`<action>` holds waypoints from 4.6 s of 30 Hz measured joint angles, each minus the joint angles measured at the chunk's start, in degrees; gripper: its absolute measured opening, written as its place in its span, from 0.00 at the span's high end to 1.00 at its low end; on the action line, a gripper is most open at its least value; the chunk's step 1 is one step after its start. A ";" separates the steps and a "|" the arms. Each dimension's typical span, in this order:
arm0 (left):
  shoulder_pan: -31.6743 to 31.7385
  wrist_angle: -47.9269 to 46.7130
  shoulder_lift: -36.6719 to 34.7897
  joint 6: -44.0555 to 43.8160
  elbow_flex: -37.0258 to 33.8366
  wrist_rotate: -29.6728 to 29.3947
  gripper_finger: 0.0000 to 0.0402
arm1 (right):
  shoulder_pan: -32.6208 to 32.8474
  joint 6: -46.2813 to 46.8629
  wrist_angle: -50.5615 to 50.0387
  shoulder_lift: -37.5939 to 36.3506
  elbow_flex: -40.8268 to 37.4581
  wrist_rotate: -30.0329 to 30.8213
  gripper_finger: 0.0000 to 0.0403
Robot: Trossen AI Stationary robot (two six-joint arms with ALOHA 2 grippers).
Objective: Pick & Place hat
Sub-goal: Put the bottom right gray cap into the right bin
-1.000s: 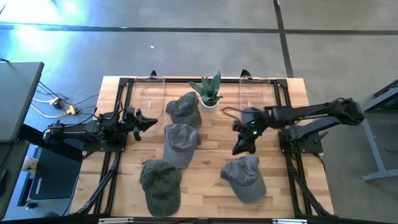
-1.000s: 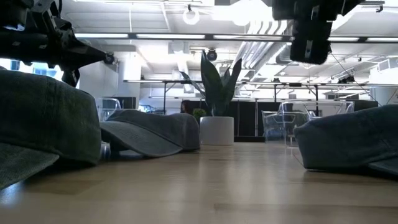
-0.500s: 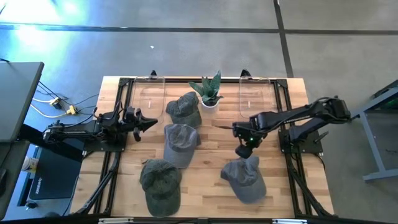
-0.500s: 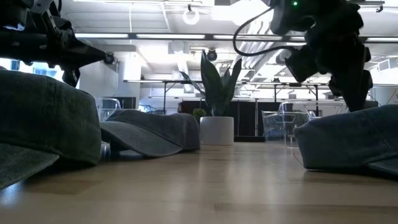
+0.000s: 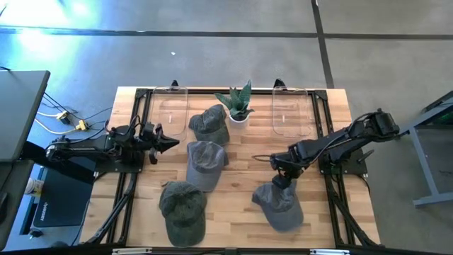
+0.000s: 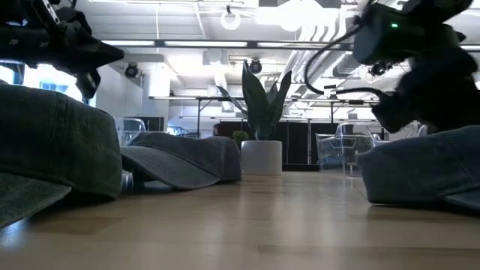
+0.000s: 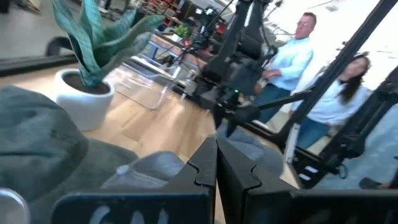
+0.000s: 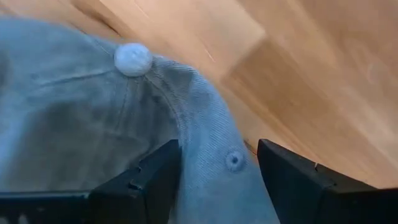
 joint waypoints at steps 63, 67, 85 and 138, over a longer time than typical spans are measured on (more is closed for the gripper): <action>0.81 0.84 80.70 16.79 66.14 46.75 0.41 | -9.49 -16.76 42.10 -16.04 15.89 -9.22 0.98; 0.79 -0.34 79.47 16.75 66.12 51.48 0.64 | -9.49 -13.89 42.09 -16.06 15.89 -12.48 0.99; 2.70 5.16 75.40 13.66 66.07 55.30 0.99 | -6.44 -10.14 54.70 -16.15 15.87 -17.19 0.92; 4.60 23.15 80.20 -7.56 66.12 57.59 0.34 | -9.33 -36.96 41.92 -9.84 32.22 -18.85 0.99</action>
